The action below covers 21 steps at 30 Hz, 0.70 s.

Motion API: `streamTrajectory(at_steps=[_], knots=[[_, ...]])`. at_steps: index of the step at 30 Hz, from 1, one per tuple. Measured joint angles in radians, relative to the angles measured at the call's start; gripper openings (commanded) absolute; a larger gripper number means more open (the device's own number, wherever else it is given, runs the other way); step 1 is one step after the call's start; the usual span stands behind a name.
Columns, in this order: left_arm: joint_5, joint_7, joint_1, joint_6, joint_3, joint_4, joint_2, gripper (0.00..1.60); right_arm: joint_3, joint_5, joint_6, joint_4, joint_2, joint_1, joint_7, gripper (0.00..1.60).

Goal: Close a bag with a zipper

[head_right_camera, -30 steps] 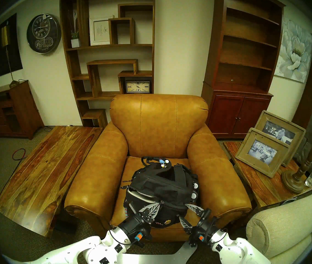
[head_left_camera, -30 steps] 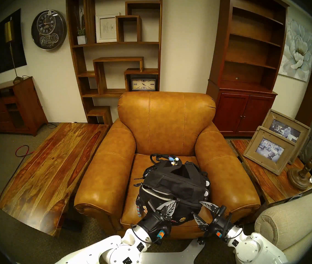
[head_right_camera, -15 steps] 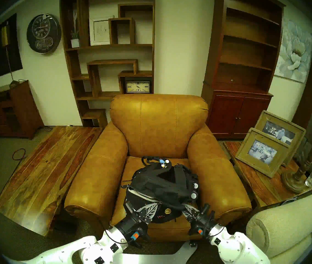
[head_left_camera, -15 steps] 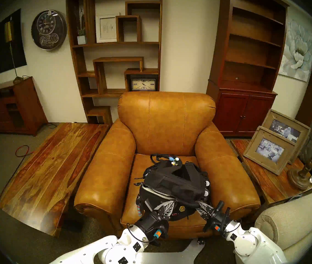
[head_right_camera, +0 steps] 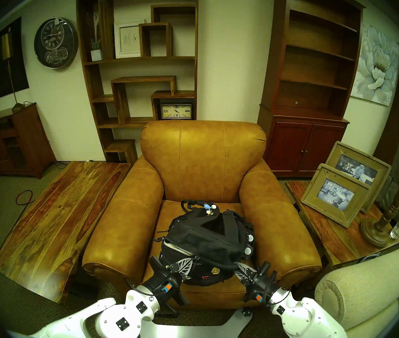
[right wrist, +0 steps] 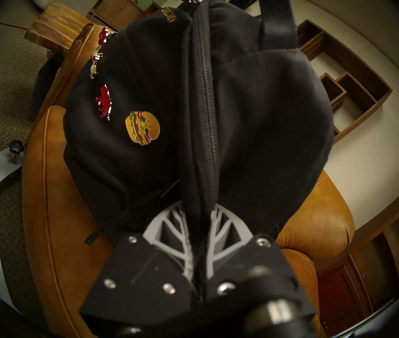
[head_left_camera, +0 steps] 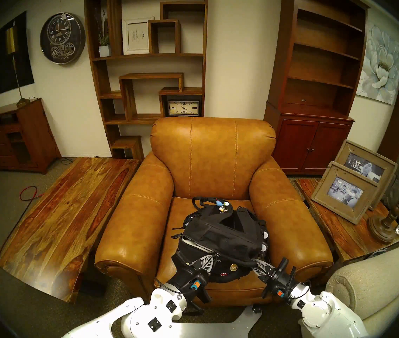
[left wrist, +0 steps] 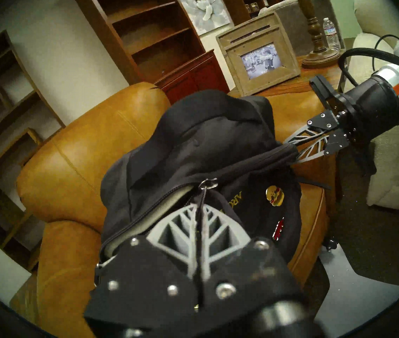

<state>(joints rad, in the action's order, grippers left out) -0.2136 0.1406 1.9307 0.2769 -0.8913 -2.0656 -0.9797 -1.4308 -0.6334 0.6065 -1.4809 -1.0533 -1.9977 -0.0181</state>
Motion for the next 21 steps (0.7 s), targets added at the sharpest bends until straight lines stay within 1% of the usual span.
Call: streamTrajectory(at_steps=[3, 7, 9, 10, 13, 15, 21], knots=[[0.029, 0.019, 0.016, 0.029, -0.017, -0.013, -0.016, 0.00, -0.001, -0.004, 0.004, 0.001, 0.000, 0.000, -0.005, 0.00], [0.062, 0.041, 0.035, 0.050, -0.038, -0.019, -0.033, 0.00, -0.001, -0.008, 0.005, 0.003, 0.000, -0.001, -0.009, 0.00], [0.068, 0.042, 0.037, 0.051, -0.042, -0.021, -0.034, 0.00, -0.001, -0.008, 0.005, 0.003, 0.000, -0.002, -0.009, 0.00], [0.082, 0.044, 0.043, 0.053, -0.053, -0.023, -0.034, 0.00, -0.002, -0.009, 0.005, 0.004, 0.000, -0.002, -0.010, 0.00], [0.129, 0.041, 0.056, 0.054, -0.092, -0.032, -0.028, 0.00, -0.004, -0.010, 0.006, 0.006, 0.000, -0.006, -0.014, 0.00], [0.143, 0.038, 0.059, 0.053, -0.102, -0.036, -0.024, 0.00, -0.004, -0.011, 0.006, 0.006, 0.000, -0.006, -0.014, 0.00], [0.236, 0.006, 0.079, 0.045, -0.167, -0.053, 0.000, 0.00, -0.004, -0.019, 0.011, 0.009, -0.001, -0.009, -0.022, 0.00]])
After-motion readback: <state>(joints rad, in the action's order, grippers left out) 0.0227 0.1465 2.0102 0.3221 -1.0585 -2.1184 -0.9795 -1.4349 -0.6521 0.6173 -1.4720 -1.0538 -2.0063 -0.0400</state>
